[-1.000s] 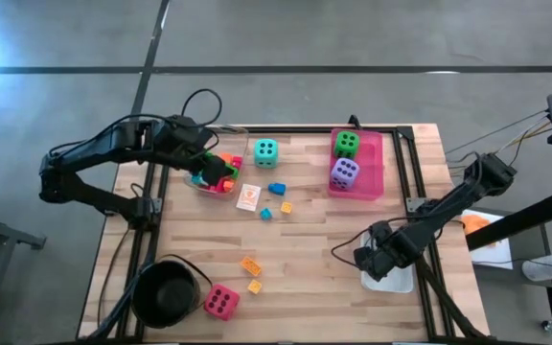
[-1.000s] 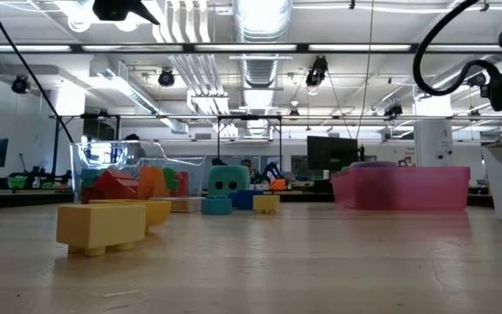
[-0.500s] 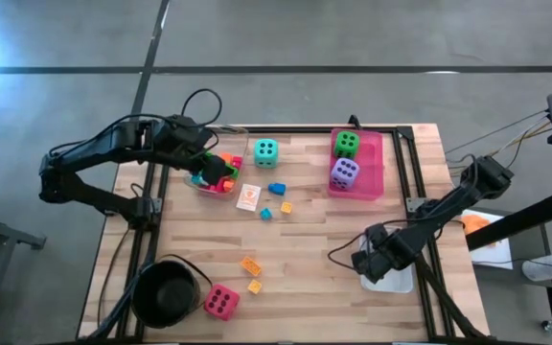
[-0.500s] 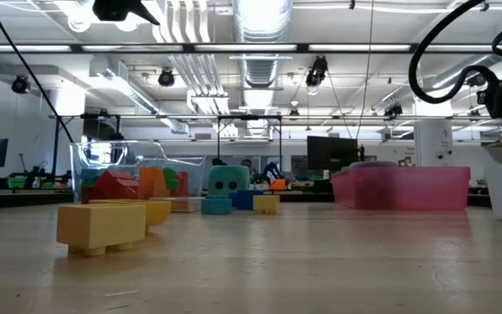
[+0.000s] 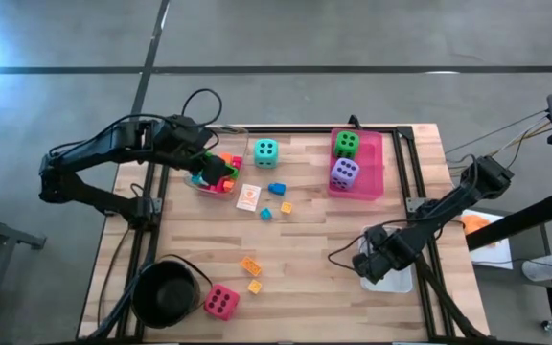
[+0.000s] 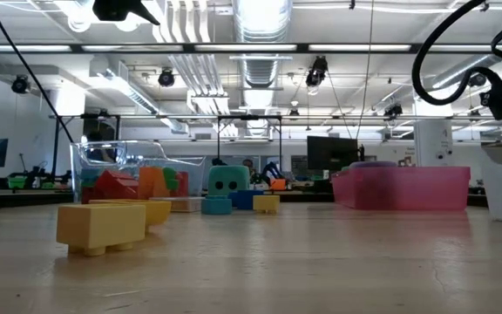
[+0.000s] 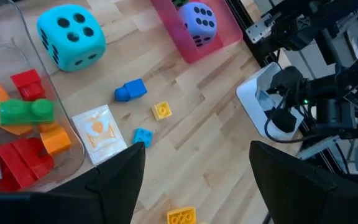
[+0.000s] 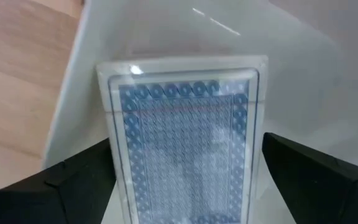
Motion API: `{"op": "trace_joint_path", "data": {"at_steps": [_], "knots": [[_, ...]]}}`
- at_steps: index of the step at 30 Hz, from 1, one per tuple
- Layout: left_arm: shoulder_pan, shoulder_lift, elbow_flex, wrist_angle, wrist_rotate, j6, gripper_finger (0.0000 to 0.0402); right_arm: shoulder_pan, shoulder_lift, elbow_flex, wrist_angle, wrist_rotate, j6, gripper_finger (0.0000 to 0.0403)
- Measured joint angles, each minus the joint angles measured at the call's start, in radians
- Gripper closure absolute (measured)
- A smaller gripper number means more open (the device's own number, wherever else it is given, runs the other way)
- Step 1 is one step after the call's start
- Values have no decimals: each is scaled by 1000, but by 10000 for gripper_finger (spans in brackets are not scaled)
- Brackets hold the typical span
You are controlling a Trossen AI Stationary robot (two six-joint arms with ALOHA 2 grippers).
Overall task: Pick & Place Toys
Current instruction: Put the blue deck of cards into the white bin, then put the red die into the pink bin
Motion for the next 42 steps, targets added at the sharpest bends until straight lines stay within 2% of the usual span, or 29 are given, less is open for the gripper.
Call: {"op": "trace_joint_path", "data": {"at_steps": [5, 15, 23, 30, 37, 42], "knots": [[6, 0, -1, -11, 18, -4, 109, 0, -4, 41, -23, 2, -16, 26], [6, 0, -2, -37, 18, -9, 109, 0, -14, 217, -294, 17, -89, 25], [6, 16, -2, -62, 20, 19, 109, 2, -26, 340, -346, 33, -196, 25], [6, 59, -2, -116, 44, 44, 109, 2, -27, 468, -422, 131, -302, 25], [-27, 104, -8, -116, 163, 161, 109, -11, -28, 578, -544, 266, -378, 25], [-102, 158, -8, -121, 398, 313, 109, -59, -37, 603, -552, 272, -479, 25]]}}
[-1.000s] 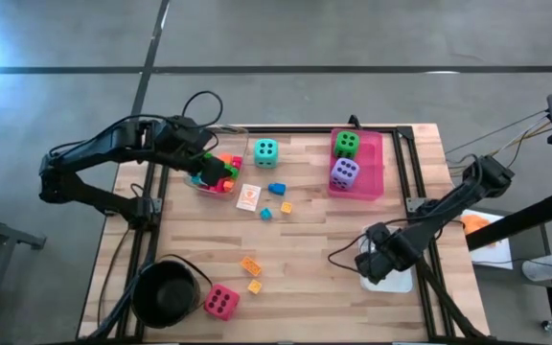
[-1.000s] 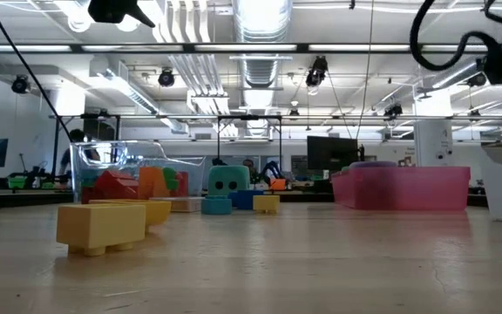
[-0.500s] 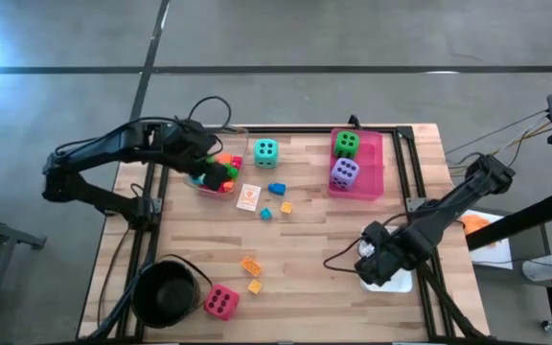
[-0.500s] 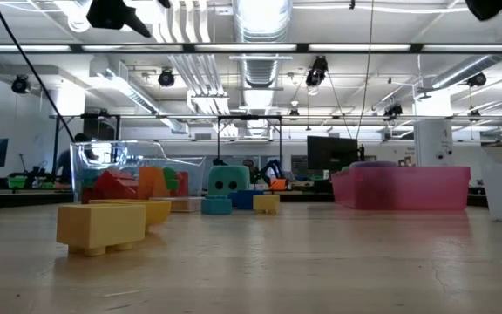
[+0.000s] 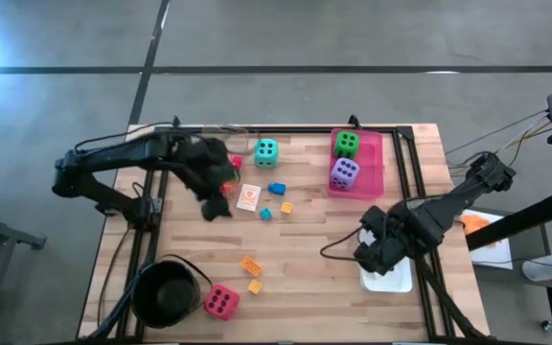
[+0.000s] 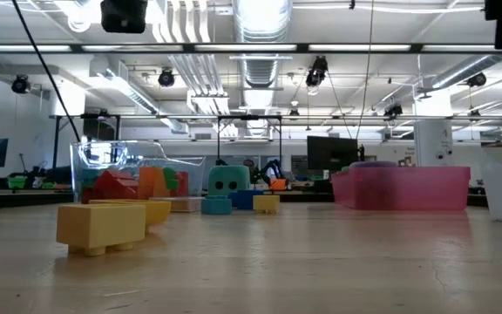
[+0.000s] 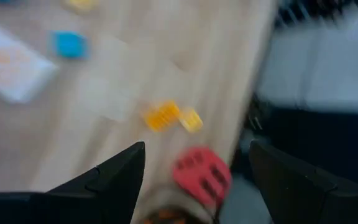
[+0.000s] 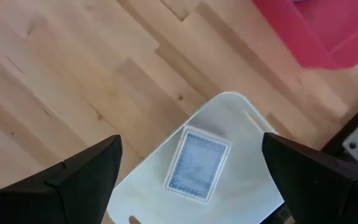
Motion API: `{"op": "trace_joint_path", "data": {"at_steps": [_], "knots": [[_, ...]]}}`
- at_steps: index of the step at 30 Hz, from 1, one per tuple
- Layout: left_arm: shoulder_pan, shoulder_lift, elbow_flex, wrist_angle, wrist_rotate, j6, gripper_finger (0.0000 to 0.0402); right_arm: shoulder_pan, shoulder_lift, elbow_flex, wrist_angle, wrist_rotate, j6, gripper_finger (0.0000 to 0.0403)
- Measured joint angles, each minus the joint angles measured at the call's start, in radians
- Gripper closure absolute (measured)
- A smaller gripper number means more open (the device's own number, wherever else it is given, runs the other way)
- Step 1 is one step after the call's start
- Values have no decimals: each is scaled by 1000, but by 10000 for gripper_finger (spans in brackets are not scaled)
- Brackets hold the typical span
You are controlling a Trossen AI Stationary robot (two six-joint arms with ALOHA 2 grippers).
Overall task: Pick & Place Toys
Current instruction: Put the red die into the pink bin
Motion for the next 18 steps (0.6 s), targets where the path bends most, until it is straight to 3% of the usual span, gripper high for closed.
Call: {"op": "trace_joint_path", "data": {"at_steps": [3, 9, 18], "knots": [[-73, 43, 0, -15, 87, 108, 109, -20, -6, -2, -1, 5, -31, 25], [-225, 136, 0, -13, 82, 297, 109, -22, -25, -12, 3, 72, -34, 25], [-286, 267, 0, -27, 82, 419, 109, 71, -82, -15, 10, 133, 69, 25]]}}
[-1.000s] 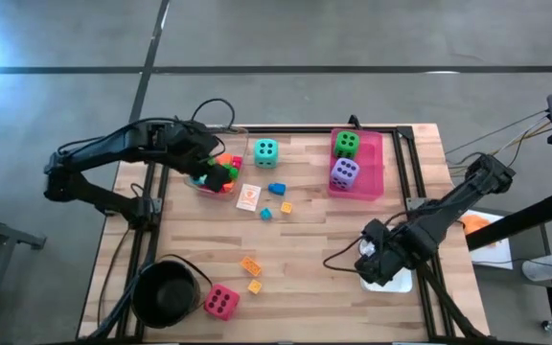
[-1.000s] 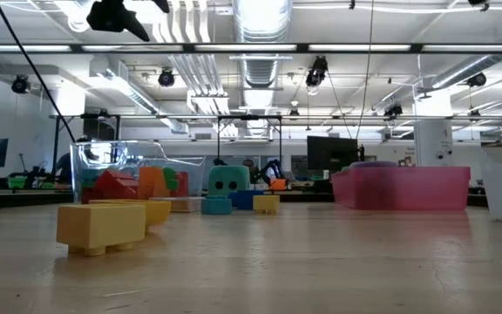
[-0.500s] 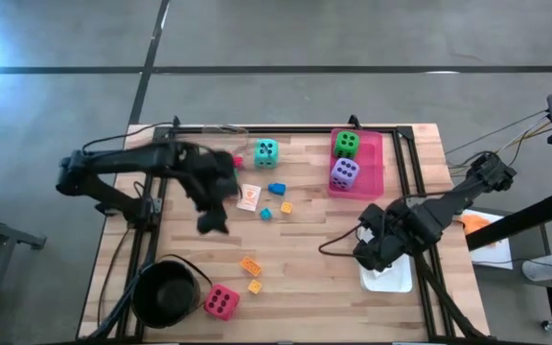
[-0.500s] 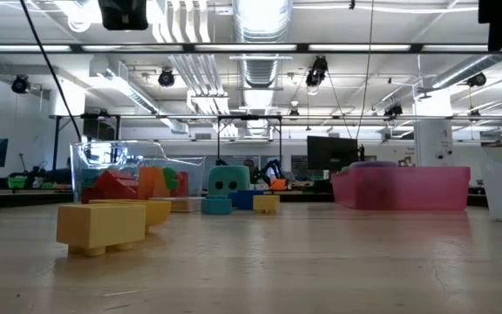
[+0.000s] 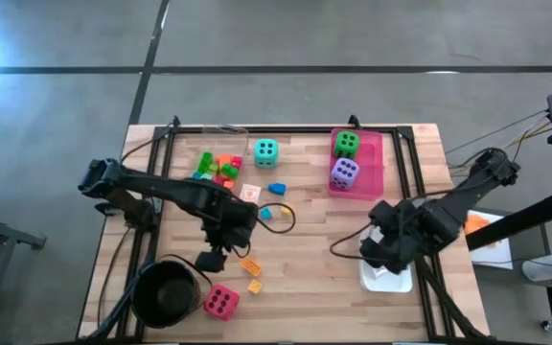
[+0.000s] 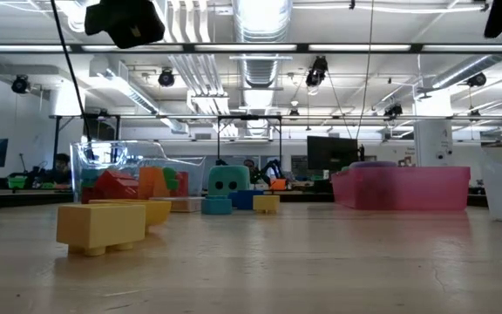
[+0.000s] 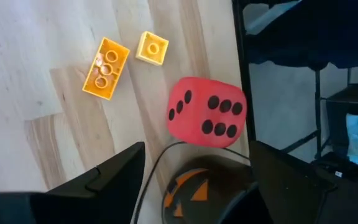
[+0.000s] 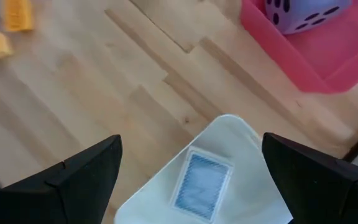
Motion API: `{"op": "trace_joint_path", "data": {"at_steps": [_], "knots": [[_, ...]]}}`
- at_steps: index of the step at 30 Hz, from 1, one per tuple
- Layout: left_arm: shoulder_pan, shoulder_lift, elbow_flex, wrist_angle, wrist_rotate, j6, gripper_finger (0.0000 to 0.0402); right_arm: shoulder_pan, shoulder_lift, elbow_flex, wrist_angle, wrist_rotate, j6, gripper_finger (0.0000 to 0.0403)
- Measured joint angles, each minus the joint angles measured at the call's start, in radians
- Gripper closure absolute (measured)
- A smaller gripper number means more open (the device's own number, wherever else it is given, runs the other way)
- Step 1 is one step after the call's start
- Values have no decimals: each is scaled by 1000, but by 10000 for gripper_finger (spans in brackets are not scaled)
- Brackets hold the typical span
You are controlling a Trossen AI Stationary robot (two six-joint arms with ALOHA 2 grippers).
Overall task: Pick & Place Toys
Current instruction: Put the red die into the pink bin
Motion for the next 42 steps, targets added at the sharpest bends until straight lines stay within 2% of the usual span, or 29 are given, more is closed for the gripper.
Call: {"op": "trace_joint_path", "data": {"at_steps": [4, 10, 16, 23, 32, 42], "knots": [[-1, 12, -33, 27, 0, 10, 109, 97, -40, 0, 7, 78, 86, 25], [-3, -18, -211, 120, 23, 4, 109, 193, -86, 0, 17, 232, 203, 25], [-35, -40, -329, 295, 140, -136, 109, 203, -97, 0, 20, 246, 209, 25], [-114, -39, -368, 432, 141, -149, 109, 203, -97, -10, 20, 252, 203, 25], [-123, -33, -450, 616, 132, -274, 109, 203, -96, -29, 24, 252, 203, 25], [-133, 80, -410, 617, 140, -276, 109, 203, -97, -30, 30, 251, 188, 25]]}}
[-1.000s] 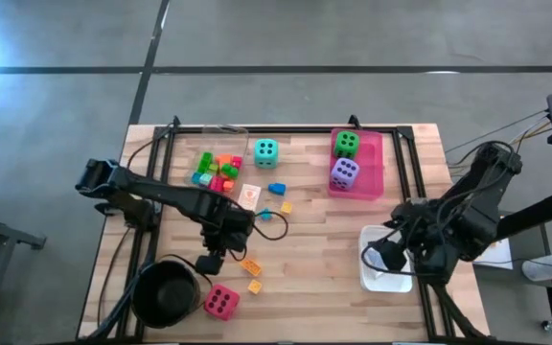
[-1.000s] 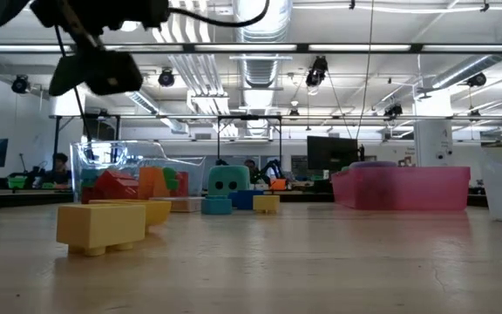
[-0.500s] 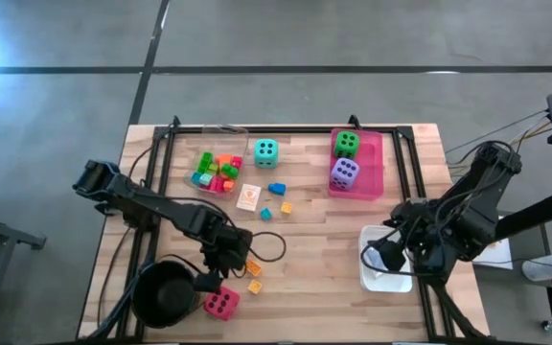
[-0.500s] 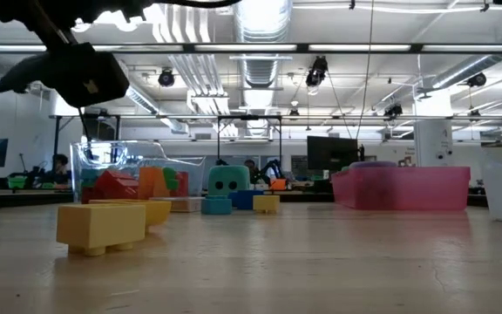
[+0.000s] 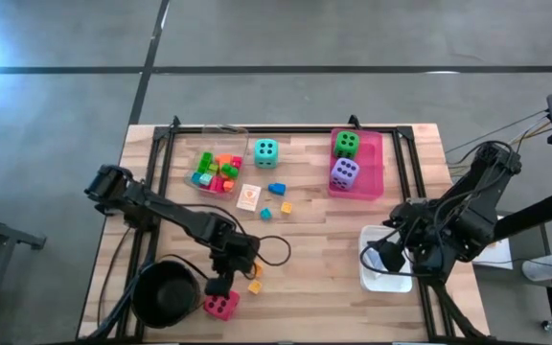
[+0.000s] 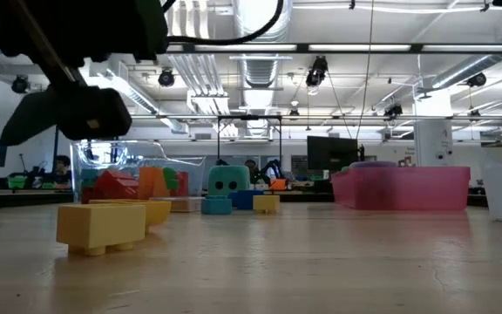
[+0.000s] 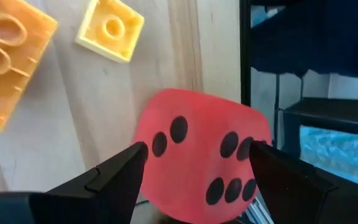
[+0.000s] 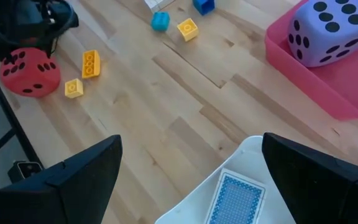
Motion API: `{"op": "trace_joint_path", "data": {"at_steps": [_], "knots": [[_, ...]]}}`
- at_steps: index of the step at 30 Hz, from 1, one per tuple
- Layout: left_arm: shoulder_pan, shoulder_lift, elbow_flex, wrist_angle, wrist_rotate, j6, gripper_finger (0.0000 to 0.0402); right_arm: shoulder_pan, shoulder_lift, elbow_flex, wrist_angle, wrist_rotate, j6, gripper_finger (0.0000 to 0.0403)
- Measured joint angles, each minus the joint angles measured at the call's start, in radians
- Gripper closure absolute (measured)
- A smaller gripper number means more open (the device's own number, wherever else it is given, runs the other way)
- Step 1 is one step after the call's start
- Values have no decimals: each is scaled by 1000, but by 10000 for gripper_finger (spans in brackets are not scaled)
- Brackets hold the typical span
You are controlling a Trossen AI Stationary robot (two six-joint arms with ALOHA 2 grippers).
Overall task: Pick & Place Toys
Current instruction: Put the red die into the pink bin
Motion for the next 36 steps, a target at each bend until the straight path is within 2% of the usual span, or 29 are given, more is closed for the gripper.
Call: {"op": "trace_joint_path", "data": {"at_steps": [6, 13, 19, 23, 28, 36], "knots": [[-23, 17, -11, -2, 43, 15, 109, 0, 0, 0, 12, -5, -8, 25], [-52, 40, -29, -1, 17, 30, 109, 0, 0, 0, 22, -6, -30, 25], [-52, 73, -27, 1, 34, 44, 114, 0, 0, 0, 23, -7, -30, 25], [-52, 82, -27, 2, 35, 64, 157, 0, 0, 0, 23, -7, -29, 25], [-52, 82, -27, 4, 19, 69, 252, 0, 0, 0, 23, -7, -30, 25], [-52, 80, -29, 6, 38, 88, 263, 0, 0, 0, 21, -3, -46, 25]]}}
